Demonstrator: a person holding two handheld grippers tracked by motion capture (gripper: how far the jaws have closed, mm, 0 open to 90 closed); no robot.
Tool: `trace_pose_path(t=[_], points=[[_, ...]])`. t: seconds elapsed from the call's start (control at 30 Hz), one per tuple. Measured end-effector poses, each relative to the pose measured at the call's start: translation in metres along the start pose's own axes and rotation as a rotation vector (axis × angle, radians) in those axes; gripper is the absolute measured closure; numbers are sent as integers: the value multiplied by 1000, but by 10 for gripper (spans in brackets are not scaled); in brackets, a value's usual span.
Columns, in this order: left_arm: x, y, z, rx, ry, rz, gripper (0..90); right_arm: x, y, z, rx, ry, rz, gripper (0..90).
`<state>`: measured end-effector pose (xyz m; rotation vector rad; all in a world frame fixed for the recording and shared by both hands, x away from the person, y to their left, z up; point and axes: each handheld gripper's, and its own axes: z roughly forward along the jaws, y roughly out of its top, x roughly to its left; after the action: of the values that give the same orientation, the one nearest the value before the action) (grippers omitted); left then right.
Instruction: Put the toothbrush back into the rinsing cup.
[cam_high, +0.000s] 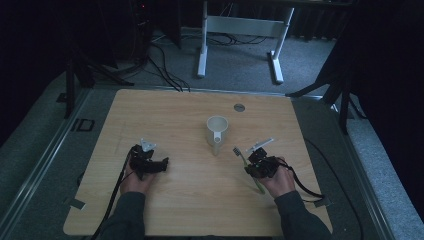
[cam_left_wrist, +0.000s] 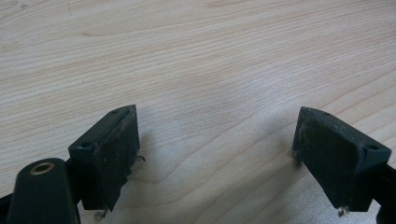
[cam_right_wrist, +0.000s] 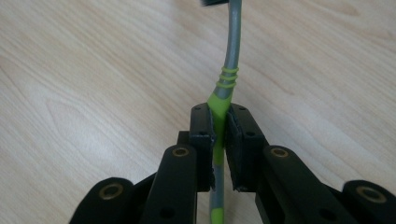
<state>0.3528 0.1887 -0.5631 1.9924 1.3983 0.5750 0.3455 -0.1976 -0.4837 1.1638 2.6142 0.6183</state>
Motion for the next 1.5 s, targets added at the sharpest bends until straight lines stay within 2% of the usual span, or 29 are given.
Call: trace_pose_path(t=[0.23, 0.6, 0.83, 1.5], points=[[0, 0, 0, 1, 0, 1, 151, -3, 1, -3, -55, 0, 20, 813], [0, 0, 0, -1, 0, 0, 151, -4, 2, -5, -100, -13, 30, 813], [0, 0, 0, 1, 0, 1, 151, -4, 3, -10, -161, -25, 43, 813], [0, 0, 0, 1, 0, 1, 151, -5, 7, -16, -255, -33, 71, 813]])
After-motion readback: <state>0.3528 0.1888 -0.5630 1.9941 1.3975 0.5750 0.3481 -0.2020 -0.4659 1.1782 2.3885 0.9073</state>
